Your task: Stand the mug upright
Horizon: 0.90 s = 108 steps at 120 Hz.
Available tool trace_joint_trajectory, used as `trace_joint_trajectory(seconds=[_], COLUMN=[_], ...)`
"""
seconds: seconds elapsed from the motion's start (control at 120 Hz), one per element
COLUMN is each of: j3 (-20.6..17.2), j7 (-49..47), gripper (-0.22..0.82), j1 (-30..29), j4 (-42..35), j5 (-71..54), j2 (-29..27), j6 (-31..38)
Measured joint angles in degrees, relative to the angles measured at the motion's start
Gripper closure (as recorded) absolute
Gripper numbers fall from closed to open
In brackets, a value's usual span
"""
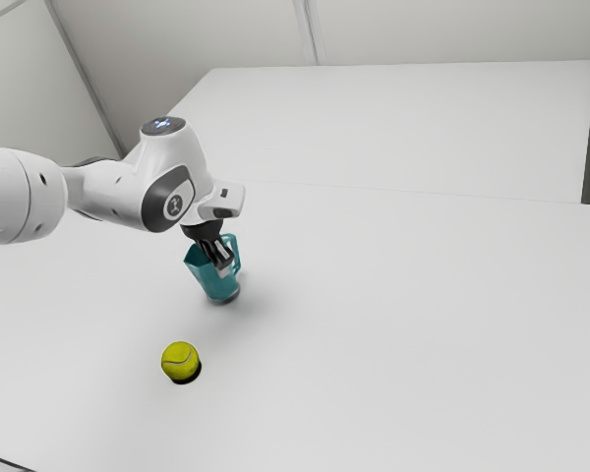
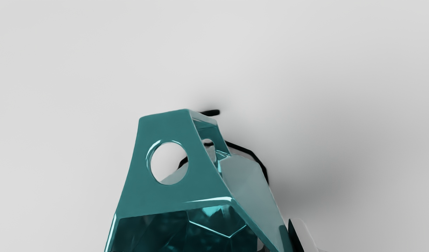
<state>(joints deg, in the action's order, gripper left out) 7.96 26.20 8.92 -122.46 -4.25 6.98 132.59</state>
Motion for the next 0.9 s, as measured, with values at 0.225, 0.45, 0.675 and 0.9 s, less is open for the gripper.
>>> trace_joint_trajectory(seconds=[0.225, 0.45, 0.675, 0.9], j3=[0.0, -0.1, -0.1, -0.1], j7=[0.5, 1.1, 1.3, 1.2], gripper=[0.54, 0.35, 0.25, 0.19], j1=[-0.1, -0.2, -0.1, 0.5], j4=[0.0, 0.1, 0.4, 2.6], j5=[0.6, 0.7, 0.7, 0.9], j2=[-0.1, -0.5, -2.6, -5.9], j6=[-0.1, -0.1, -0.8, -4.2])
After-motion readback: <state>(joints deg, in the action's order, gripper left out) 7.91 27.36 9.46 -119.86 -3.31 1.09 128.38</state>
